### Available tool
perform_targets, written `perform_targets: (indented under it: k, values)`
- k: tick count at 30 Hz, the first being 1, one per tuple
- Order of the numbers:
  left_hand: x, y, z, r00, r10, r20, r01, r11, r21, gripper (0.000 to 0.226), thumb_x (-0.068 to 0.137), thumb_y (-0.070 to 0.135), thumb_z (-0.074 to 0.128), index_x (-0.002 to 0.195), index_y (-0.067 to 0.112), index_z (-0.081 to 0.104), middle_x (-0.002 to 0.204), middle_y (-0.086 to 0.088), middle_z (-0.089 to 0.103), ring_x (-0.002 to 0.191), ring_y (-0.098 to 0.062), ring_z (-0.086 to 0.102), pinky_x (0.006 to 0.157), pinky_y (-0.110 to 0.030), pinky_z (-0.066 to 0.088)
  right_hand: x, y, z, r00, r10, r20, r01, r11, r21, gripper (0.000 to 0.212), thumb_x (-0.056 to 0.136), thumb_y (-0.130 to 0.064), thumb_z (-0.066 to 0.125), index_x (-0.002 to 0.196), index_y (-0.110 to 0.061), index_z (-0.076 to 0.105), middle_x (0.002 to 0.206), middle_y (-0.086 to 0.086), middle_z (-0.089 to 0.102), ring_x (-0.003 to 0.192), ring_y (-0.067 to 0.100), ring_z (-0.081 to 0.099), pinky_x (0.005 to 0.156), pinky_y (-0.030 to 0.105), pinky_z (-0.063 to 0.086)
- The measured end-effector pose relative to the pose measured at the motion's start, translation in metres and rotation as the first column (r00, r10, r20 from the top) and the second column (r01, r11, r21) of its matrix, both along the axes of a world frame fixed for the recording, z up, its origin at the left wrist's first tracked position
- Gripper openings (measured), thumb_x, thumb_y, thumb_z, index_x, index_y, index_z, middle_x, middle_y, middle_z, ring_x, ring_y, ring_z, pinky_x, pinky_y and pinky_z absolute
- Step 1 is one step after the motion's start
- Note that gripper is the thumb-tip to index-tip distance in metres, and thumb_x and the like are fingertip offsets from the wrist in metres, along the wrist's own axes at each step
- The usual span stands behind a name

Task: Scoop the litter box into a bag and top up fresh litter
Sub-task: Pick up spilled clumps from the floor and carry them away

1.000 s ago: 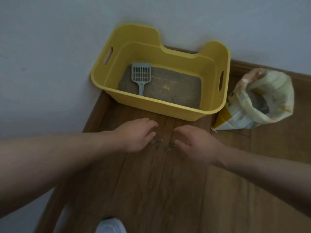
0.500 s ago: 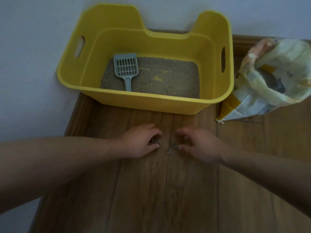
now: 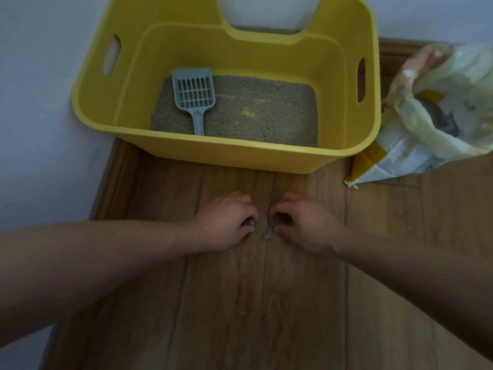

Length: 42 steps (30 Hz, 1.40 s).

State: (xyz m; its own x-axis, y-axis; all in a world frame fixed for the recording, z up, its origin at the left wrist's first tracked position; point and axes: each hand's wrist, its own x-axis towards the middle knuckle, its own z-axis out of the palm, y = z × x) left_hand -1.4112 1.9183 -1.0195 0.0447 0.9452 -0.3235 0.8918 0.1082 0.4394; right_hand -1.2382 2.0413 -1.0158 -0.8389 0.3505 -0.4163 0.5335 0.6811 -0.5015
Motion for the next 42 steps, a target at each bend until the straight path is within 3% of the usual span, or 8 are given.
perform_targets:
  k: [7,12,15,19,22,27,34,42]
  values:
    - [0.004,-0.001,0.012,0.998,0.039,0.046,-0.041,0.998,0.054,0.015,0.088,0.031,0.068,0.101,0.024,0.068,0.103,0.005,0.059,0.1,-0.014,0.052,0.083,-0.027,0.036,0.003,0.0,0.009,0.993,-0.03,-0.11,0.032,0.999,0.016,0.027,0.078,-0.027,0.074,0.104,-0.02,0.068,0.095,-0.001,0.059,0.091,0.018,0.056,0.077,0.028,0.043]
    - [0.013,-0.002,0.018,0.997,0.045,0.057,-0.046,0.999,0.014,0.019,0.085,0.037,0.071,0.099,0.028,0.063,0.096,0.012,0.058,0.098,-0.01,0.053,0.082,-0.026,0.038,0.011,-0.003,0.019,0.962,-0.241,-0.127,0.231,0.969,-0.091,0.024,0.08,-0.015,0.074,0.101,-0.021,0.066,0.07,-0.015,0.053,0.066,0.006,0.053,0.06,0.015,0.038]
    - [0.02,-0.001,0.019,0.999,0.02,0.036,-0.019,1.0,-0.025,0.029,0.085,0.04,0.07,0.111,0.03,0.062,0.101,0.011,0.059,0.1,-0.009,0.052,0.086,-0.027,0.038,0.021,-0.001,0.016,0.95,-0.276,-0.143,0.262,0.958,-0.113,0.03,0.082,-0.013,0.074,0.109,-0.023,0.068,0.076,-0.015,0.055,0.065,0.001,0.049,0.061,0.01,0.037]
    - [0.023,0.003,0.016,1.0,-0.007,-0.003,0.007,0.998,-0.059,0.042,0.088,0.041,0.068,0.127,0.032,0.057,0.1,0.014,0.049,0.105,-0.011,0.05,0.086,-0.025,0.032,0.032,0.005,0.011,0.963,-0.245,-0.111,0.24,0.969,-0.056,0.028,0.084,-0.023,0.074,0.112,-0.023,0.072,0.095,-0.009,0.054,0.081,0.005,0.049,0.078,0.022,0.041]
    - [0.023,0.006,0.011,1.0,-0.013,-0.006,0.013,0.998,-0.067,0.042,0.088,0.041,0.067,0.127,0.033,0.057,0.105,0.012,0.052,0.11,-0.012,0.05,0.089,-0.026,0.031,0.033,0.005,0.007,0.964,-0.253,-0.08,0.249,0.967,-0.055,0.03,0.085,-0.026,0.073,0.115,-0.023,0.07,0.097,-0.009,0.054,0.085,0.006,0.05,0.079,0.02,0.039]
    - [0.024,0.009,0.001,0.999,-0.044,0.005,0.044,0.995,-0.093,0.035,0.087,0.043,0.067,0.121,0.036,0.06,0.113,0.009,0.058,0.113,-0.014,0.048,0.098,-0.034,0.036,0.03,0.002,0.001,0.967,-0.245,-0.063,0.24,0.967,-0.082,0.036,0.085,-0.024,0.073,0.121,-0.02,0.068,0.094,-0.006,0.055,0.082,0.007,0.05,0.074,0.02,0.037]
    - [0.028,0.015,-0.003,0.998,-0.055,0.024,0.056,0.997,-0.05,0.021,0.087,0.041,0.068,0.107,0.037,0.063,0.093,0.017,0.045,0.103,-0.011,0.045,0.088,-0.031,0.031,0.032,0.003,-0.003,0.973,-0.223,-0.056,0.22,0.974,-0.047,0.024,0.083,-0.023,0.073,0.107,-0.018,0.073,0.093,-0.002,0.055,0.08,0.009,0.049,0.07,0.021,0.033]
    - [0.027,0.015,-0.002,0.995,0.028,0.091,-0.026,0.999,-0.021,0.024,0.083,0.037,0.072,0.086,0.029,0.05,0.085,0.013,0.054,0.088,-0.011,0.047,0.08,-0.033,0.035,0.028,0.004,-0.004,0.965,-0.249,-0.084,0.248,0.968,-0.022,0.024,0.08,-0.019,0.073,0.104,-0.016,0.072,0.092,-0.005,0.054,0.078,0.011,0.054,0.071,0.02,0.038]
